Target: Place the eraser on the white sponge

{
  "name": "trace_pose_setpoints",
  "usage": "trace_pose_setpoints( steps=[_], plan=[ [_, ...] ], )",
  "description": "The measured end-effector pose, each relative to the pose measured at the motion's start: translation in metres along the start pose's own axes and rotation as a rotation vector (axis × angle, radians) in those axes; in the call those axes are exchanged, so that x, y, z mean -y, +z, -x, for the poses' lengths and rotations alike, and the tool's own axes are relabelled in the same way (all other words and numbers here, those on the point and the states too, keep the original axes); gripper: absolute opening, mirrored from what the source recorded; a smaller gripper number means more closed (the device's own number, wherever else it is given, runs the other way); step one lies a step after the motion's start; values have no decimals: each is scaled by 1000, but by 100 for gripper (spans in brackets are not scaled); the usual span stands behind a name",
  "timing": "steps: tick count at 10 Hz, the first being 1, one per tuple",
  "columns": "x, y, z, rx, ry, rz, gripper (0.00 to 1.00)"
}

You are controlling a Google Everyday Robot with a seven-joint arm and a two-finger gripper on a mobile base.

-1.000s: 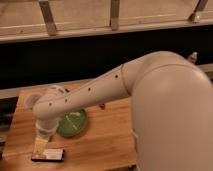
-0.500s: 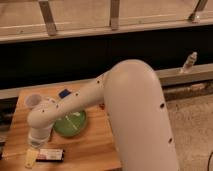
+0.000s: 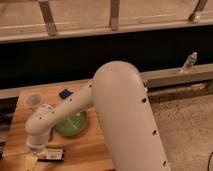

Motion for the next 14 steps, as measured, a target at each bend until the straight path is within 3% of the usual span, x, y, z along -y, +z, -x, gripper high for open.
trace_pose_setpoints(
  steps=[2, 4, 6, 10, 14],
  plan=[
    [3, 3, -8, -27, -27, -128, 80],
    [11, 3, -17, -40, -24, -199, 80],
    [22, 5, -25, -54, -14, -235, 80],
    [36, 15, -35, -67, 8, -243, 78],
    [37, 14, -36, -61, -1, -236, 38]
  ],
)
